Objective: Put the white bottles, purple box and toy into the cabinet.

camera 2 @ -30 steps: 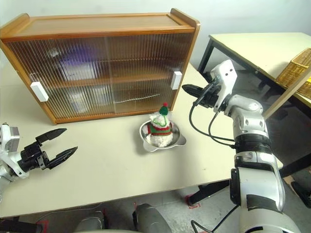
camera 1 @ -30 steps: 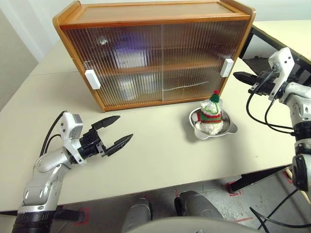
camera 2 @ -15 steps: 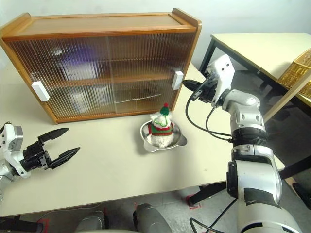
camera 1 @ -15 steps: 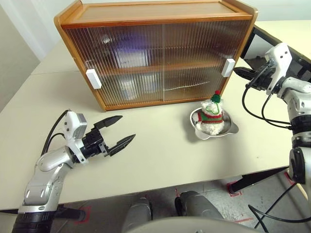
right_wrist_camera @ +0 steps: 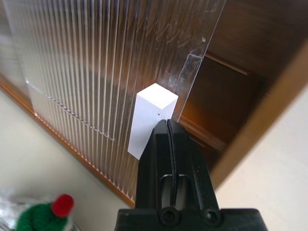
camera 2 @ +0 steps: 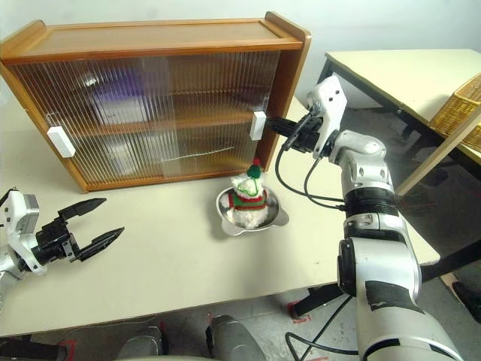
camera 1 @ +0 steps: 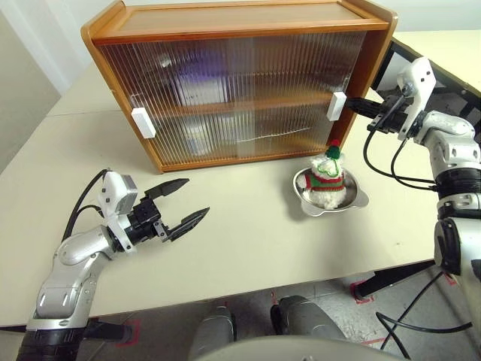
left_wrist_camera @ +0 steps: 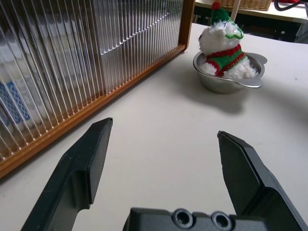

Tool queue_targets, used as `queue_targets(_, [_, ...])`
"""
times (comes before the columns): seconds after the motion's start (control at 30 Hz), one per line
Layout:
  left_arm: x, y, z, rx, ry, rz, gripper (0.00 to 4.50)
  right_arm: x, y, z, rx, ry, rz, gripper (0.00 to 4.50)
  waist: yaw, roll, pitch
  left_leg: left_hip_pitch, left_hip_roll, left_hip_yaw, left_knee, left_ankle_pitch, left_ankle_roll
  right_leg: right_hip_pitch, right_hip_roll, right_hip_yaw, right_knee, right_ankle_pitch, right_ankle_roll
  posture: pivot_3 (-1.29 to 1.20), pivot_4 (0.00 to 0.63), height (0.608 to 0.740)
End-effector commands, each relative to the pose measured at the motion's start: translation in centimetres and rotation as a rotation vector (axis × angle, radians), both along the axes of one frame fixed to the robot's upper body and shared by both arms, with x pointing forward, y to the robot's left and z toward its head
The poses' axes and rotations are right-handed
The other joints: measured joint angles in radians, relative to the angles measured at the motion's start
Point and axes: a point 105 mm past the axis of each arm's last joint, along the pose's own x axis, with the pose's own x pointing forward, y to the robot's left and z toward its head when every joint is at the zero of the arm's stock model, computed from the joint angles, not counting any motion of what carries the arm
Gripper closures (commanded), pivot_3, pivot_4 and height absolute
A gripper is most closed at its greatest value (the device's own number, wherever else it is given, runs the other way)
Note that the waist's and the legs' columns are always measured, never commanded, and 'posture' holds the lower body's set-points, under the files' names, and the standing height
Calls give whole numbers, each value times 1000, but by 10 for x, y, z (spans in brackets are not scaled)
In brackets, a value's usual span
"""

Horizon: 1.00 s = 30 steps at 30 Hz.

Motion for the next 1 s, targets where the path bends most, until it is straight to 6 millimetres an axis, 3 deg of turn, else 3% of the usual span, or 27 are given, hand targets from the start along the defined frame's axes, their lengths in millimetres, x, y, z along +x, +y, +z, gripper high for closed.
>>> queue_targets(0.03, [-1,-2,1,22,0,-10,0,-1,11,3,10,-5,46,4470,1,0,0,0,0,0,0,0,0,0,0,0,0,0,0,-153,30,740])
queue_targets(0.37, [-1,5,6,23,-5,7,0,3,41,10,32,-11,131,4470,2,2,1,0,2,0,0,0,0,-1,0,0,0,1,-3,-138,32,740])
queue_targets(0.53, [-2,4,7,-5,6,6,0,1,66,10,81,0,210,4470,3,2,1,0,2,1,-1,0,0,-2,0,0,0,1,-3,-128,33,740])
queue_targets(0.83, [-9,-12,33,-191,-5,-98,0,-2,98,10,126,15,300,4470,22,2,1,0,3,0,-3,0,0,-3,1,-1,1,1,-5,-110,27,740])
queue_targets(1.0, [-22,-23,24,-155,91,-214,0,-2,110,10,140,22,331,4470,25,3,0,0,5,1,-4,0,0,-3,2,-2,1,2,-6,-103,27,740])
